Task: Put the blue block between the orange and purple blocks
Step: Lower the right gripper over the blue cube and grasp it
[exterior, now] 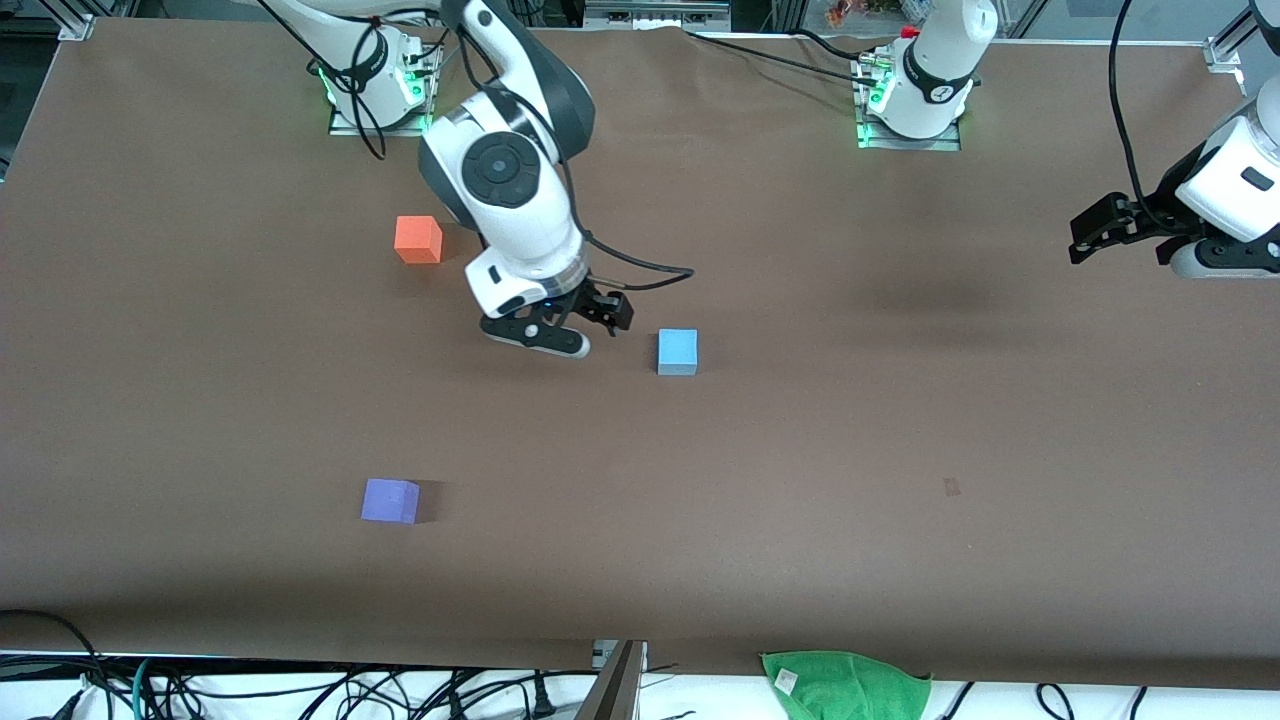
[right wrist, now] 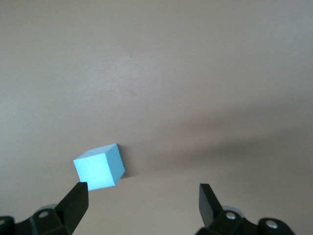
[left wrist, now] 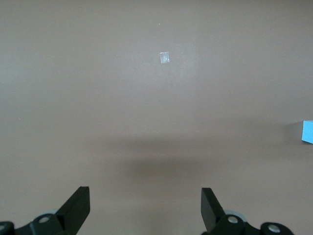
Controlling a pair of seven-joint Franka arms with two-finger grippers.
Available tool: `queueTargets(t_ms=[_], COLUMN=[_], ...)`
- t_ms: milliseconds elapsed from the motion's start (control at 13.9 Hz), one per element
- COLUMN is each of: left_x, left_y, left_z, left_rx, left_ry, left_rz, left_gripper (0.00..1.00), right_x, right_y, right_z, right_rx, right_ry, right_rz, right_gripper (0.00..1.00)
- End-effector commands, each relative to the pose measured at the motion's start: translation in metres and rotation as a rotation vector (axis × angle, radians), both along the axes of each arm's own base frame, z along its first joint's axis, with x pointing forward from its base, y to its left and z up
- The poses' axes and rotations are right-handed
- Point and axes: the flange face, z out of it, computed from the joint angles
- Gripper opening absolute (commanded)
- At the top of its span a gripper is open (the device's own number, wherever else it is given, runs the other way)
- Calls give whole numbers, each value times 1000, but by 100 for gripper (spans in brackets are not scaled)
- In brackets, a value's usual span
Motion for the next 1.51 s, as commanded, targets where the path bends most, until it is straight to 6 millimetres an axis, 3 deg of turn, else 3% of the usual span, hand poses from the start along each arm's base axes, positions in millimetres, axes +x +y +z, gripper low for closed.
queueTargets(t_ms=[0,503,791,1151,1438], left_x=[0,3,4,8,11], left_y=[-3,-7,-7,-8,-10], left_z=[3,1,-2,-4,-7], left_rx=[-12,-9,-8,-10,-10], left_ry=[3,0,6,-1,-12], left_rz=[-25,-38,-38,-39,-43], left_gripper=[100,100,100,100,100], right_x=[-3,-33,-46,-55,-61], right_y=[27,80,96,132,135], right_z=[-22,-87,-110,-133,-149], right_rx=[12,35,34,6,-42], right_ry=[-43,-109,-127,-177,-207], right_rz=[-36,49,39,72,118], right_gripper=[100,100,100,100,100])
